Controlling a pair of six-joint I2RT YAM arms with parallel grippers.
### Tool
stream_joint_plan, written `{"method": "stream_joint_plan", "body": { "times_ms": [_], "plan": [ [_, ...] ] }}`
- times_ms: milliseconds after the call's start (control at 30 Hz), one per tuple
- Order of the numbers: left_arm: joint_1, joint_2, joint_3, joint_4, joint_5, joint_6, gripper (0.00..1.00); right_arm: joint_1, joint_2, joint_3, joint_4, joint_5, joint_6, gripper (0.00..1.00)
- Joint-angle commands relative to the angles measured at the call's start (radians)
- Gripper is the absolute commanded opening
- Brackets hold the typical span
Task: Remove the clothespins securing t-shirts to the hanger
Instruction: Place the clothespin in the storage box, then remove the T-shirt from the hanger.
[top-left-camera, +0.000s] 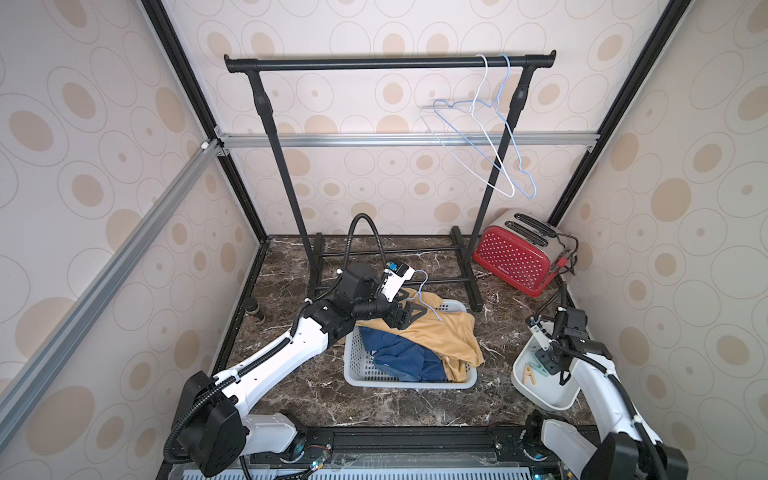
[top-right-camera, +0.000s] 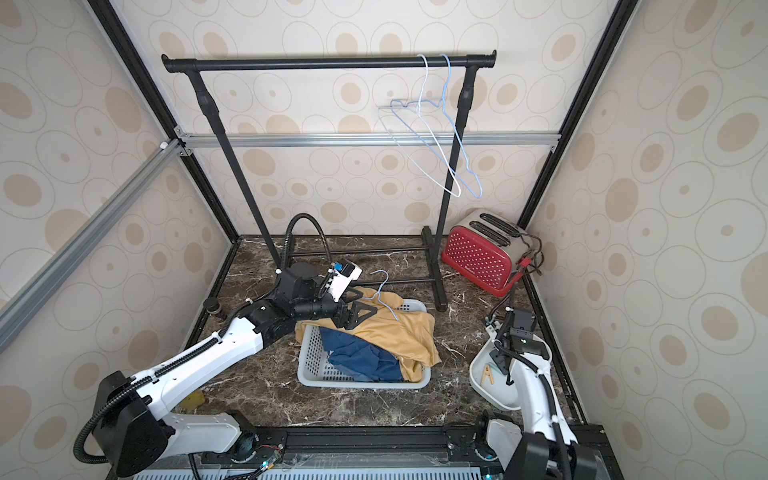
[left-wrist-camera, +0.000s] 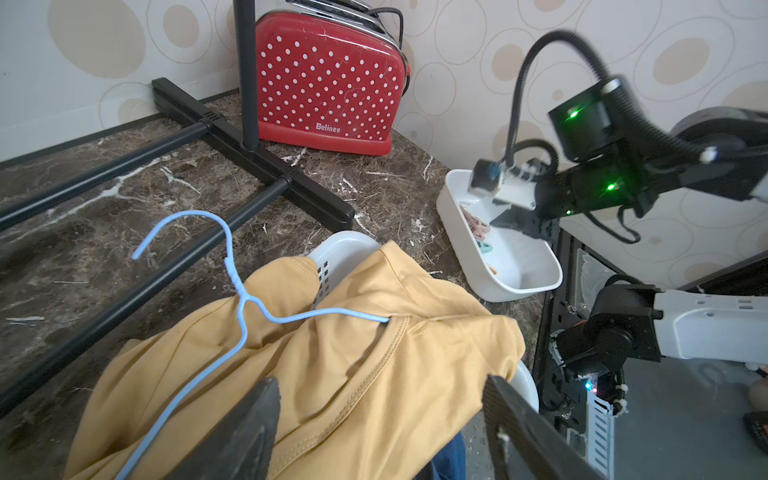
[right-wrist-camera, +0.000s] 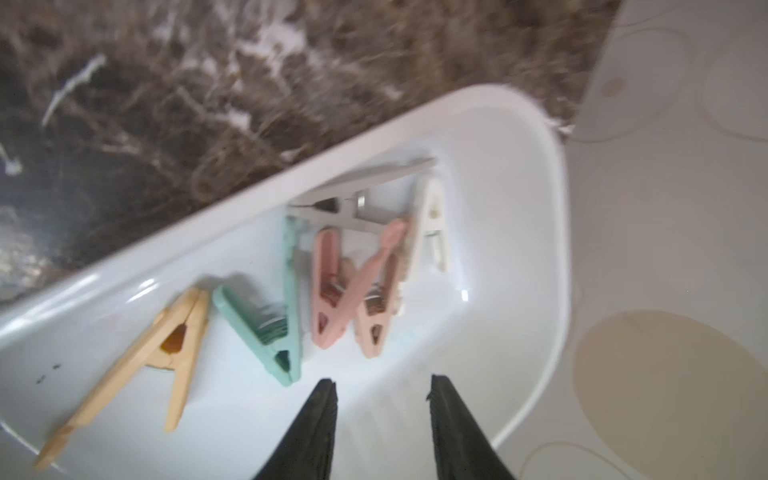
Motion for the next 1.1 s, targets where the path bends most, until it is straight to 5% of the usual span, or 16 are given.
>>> {"method": "stream_joint_plan", "body": {
  "times_ms": [0,300,633,1067],
  "plan": [
    [-0.002,-0.002,0.082,-0.106,-0.019,0.07,0.78,0.037,-0.107,0.085,0.01,0.001,0.118,0.43],
    [0.0,-0.065,0.061,-0.2,-0.151,0.114,0.79,0.394,-0.072,0.388,-0.26,-0.004,0.556,0.48],
    [0.01,-0.128,0.047,-0.327,-0.312,0.159,0.81,0.795,0.022,0.41,-0.121,-0.157,0.906,0.61],
    [0.055,-0.179,0.034,-0.435,-0.378,0.088,0.81,0.847,0.319,0.471,0.171,-0.477,1.091,0.65]
  ]
}}
